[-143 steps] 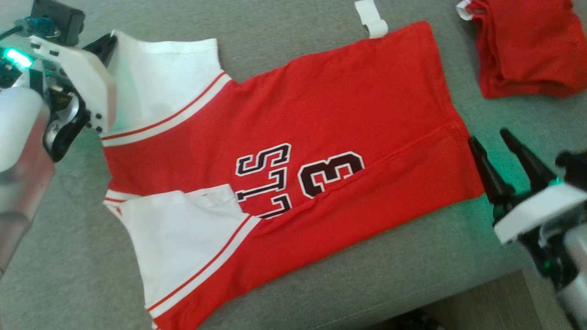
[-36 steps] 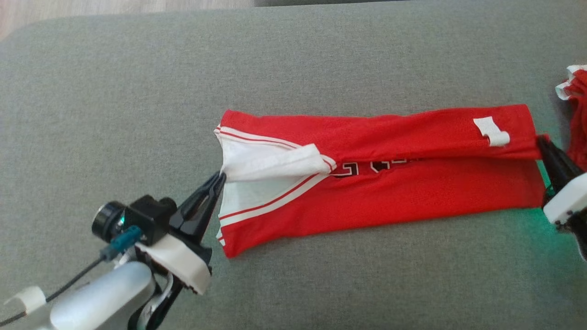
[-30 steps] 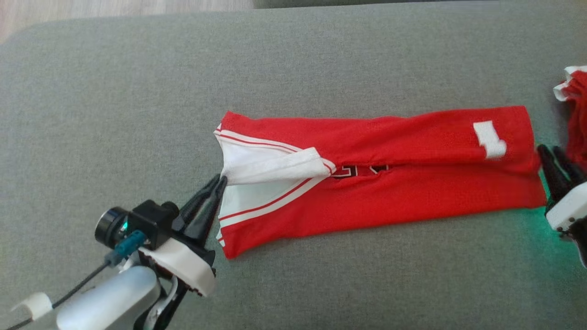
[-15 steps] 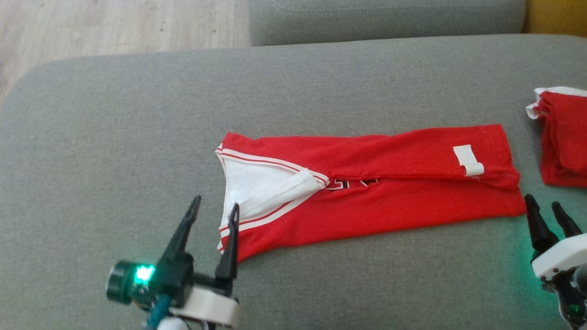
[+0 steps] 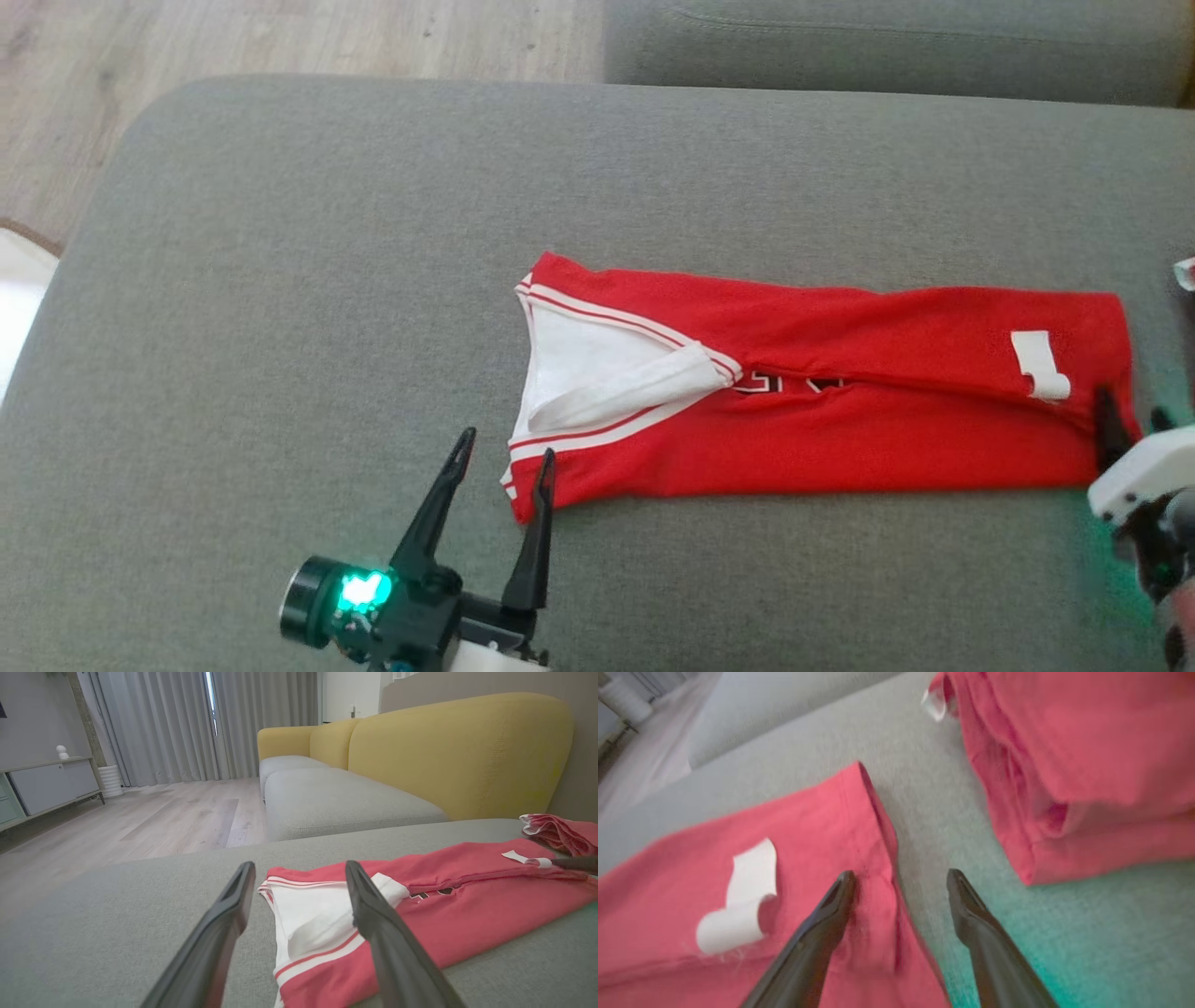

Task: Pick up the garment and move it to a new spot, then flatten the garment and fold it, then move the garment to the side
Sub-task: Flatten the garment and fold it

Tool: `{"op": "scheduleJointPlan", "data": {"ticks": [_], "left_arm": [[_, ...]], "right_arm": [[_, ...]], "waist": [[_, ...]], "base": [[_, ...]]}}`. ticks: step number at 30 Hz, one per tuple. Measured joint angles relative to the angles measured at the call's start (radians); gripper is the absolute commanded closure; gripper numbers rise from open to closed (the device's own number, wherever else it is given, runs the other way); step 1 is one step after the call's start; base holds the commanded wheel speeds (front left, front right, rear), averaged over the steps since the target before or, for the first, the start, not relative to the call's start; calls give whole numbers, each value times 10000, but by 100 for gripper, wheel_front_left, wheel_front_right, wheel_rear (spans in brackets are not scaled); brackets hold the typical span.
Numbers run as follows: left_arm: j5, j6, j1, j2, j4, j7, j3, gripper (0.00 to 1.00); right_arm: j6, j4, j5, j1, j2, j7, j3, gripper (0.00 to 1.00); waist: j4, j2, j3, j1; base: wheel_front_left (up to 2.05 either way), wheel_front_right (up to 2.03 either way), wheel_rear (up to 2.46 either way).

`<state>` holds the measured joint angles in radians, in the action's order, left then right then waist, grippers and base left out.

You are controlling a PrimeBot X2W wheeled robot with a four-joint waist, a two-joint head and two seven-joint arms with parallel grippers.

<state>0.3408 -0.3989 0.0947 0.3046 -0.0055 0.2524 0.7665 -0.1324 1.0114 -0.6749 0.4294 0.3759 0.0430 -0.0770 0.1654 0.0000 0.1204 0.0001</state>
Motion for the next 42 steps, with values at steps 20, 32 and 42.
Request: {"op": "scheduleJointPlan", "data": {"ticks": [20, 32, 42], "left_arm": [[-1011, 1183, -426, -782, 355, 0, -1427, 0], [-1308, 1553, -880, -1007, 470, 0, -1864, 0], [-1484, 1975, -884, -1344, 652, 0, -2031, 0]], "right_arm": [[0, -1331, -410, -571, 40, -894, -90, 100], [0, -5365, -1292, -1298, 560, -2232, 867, 100], [0, -8218, -1120, -1662, -2075, -4128, 360, 100]], "waist": [[-654, 0, -104, -1], [-833, 0, -443, -1], [-223, 0, -576, -1]], "base": [[0, 0, 0], [0, 0, 0], [0, 0, 0]]}}
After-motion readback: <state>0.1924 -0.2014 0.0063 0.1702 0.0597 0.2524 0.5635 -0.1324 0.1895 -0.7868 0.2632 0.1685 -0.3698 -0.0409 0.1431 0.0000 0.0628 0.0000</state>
